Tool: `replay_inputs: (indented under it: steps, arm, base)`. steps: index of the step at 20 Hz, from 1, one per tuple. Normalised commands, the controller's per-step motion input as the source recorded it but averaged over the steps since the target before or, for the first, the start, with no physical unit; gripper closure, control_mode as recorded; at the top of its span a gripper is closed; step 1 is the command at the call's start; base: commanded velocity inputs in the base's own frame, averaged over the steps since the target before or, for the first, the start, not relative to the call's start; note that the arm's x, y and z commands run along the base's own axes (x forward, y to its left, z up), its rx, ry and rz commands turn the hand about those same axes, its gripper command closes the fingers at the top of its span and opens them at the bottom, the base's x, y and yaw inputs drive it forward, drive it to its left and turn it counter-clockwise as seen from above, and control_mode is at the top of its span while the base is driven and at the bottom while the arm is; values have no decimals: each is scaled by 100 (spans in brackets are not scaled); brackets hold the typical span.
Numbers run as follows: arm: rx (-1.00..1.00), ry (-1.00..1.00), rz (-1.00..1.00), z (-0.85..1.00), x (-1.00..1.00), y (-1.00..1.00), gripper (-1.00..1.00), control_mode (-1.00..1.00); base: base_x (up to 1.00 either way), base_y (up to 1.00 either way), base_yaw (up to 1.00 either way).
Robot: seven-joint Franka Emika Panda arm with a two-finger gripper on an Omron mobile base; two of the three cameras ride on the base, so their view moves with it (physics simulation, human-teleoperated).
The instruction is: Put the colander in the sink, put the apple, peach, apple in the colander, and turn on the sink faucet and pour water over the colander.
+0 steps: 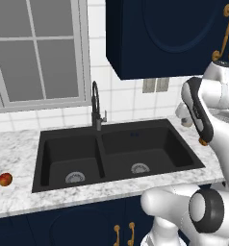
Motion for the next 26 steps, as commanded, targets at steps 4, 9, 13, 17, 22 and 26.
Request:
replay_inputs:
  steps: [4,9,13,17,22,26]
  arm:
    - [-1,4,-7,-34,10,-81,-100,-100]
    - [0,0,-3,-23,34,-50,-100,-100]
    - [0,0,-5,-28,38,-36,-100,-100]
    - [-1,0,-5,-29,49,-52,-100,-100]
    - [0,0,-4,-12,69,-67,-100,-100]
    - [-1,0,-8,-11,60,-74,-100,-100]
  base:
    - [0,0,0]
    - [0,0,0]
    - [0,0,0]
    - [0,0,0]
    - [0,0,0]
    - [0,0,0]
